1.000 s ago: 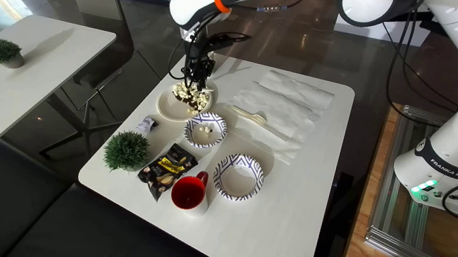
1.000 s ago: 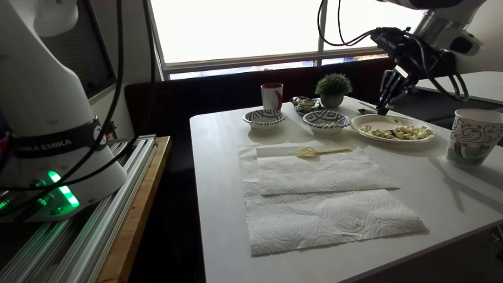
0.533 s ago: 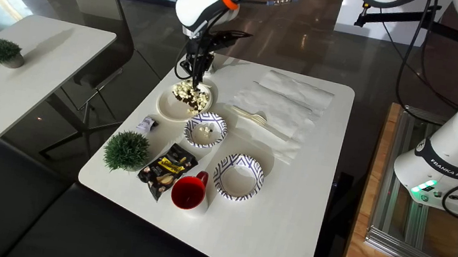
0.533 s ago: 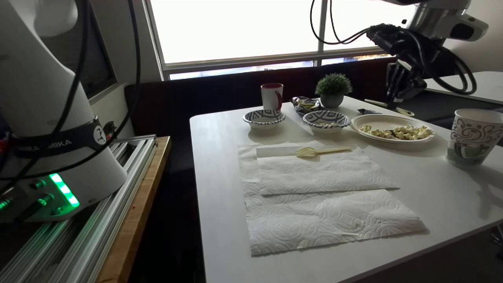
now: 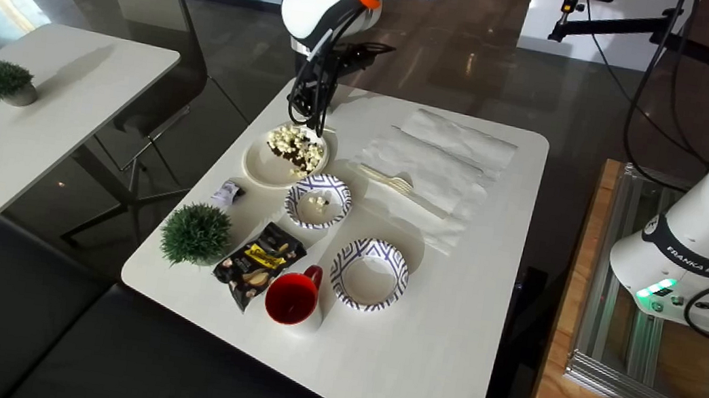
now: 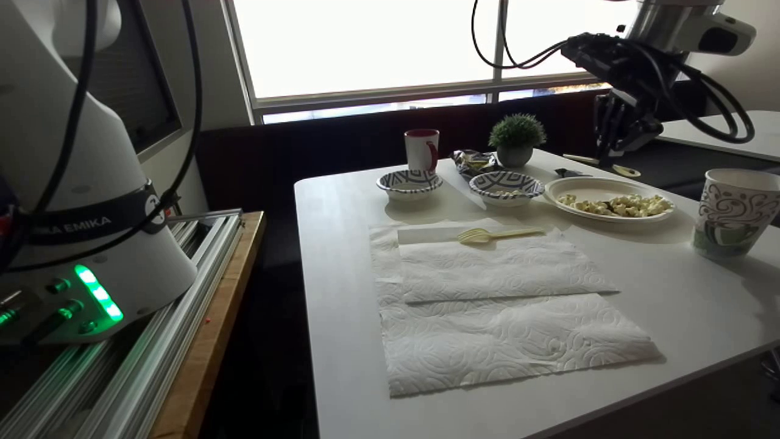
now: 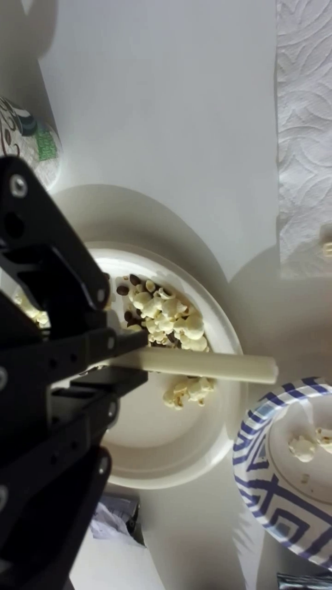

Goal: Use the white spoon to place some contents from the white plate into the black and white bowl on the left.

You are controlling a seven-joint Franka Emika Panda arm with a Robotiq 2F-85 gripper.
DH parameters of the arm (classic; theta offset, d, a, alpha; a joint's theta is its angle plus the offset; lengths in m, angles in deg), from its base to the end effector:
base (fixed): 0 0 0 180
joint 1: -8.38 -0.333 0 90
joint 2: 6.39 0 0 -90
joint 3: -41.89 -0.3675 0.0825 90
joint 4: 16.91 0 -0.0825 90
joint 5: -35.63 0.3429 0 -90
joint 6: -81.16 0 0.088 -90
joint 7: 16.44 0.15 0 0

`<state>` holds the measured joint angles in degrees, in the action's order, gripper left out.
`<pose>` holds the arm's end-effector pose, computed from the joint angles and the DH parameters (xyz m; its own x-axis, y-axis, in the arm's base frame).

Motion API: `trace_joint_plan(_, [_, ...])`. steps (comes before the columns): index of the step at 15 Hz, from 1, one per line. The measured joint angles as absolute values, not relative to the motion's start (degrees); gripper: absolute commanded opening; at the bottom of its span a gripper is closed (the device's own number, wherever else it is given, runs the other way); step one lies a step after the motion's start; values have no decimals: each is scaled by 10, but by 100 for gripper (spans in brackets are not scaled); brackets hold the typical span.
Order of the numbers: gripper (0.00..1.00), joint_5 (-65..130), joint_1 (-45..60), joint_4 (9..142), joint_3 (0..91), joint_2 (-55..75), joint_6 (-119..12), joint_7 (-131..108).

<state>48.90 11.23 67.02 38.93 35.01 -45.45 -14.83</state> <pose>0.7249 0.0095 0.2776 0.9846 -0.1751 -0.0009 -0.1709 -0.9603 -0.2205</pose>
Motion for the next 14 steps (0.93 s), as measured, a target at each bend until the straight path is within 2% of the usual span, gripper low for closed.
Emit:
trace_joint_plan(5, [3, 483, 103, 729, 383, 321, -542, -210])
trace_joint_plan(14, [3, 482, 134, 976, 314, 177, -692, -458])
